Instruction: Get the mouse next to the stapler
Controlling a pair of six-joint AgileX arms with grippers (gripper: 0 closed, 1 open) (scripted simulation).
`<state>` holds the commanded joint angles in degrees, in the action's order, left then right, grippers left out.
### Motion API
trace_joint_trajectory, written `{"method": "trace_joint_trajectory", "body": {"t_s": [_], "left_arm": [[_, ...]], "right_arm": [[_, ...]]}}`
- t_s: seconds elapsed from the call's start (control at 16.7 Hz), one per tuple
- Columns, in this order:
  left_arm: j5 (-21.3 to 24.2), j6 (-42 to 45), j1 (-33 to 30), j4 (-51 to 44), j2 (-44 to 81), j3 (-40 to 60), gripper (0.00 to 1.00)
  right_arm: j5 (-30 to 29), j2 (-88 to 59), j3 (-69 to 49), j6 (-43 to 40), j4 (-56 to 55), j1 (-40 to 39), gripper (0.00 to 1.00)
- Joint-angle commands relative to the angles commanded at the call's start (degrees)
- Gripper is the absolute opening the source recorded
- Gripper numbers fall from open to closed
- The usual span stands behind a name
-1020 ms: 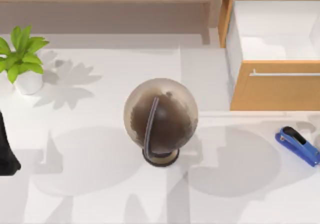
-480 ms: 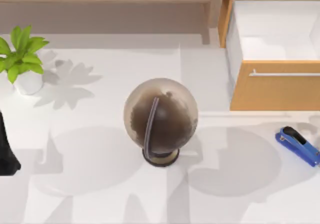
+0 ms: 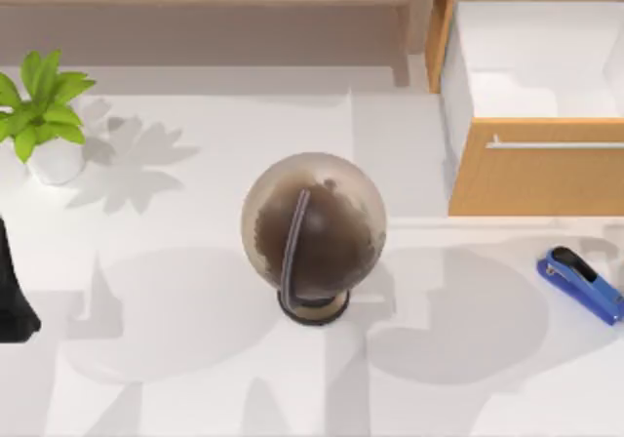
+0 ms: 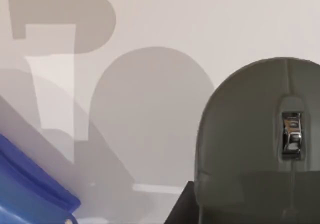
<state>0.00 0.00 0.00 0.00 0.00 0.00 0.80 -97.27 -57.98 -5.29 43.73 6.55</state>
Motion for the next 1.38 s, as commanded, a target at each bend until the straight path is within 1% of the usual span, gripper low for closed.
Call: {"method": "trace_joint_trajectory", "body": {"t_s": [0.72,1.38], "left_arm": [[0.0,0.0,0.0,0.0,0.0,0.0,1.0],[0.0,0.0,0.0,0.0,0.0,0.0,1.0]], "right_arm": [[0.15,-2.32,0.73,0.23,-1.91,-0.25,0.0],[0.15,-2.32,0.73,0.23,-1.91,-0.25,0.83]]}}
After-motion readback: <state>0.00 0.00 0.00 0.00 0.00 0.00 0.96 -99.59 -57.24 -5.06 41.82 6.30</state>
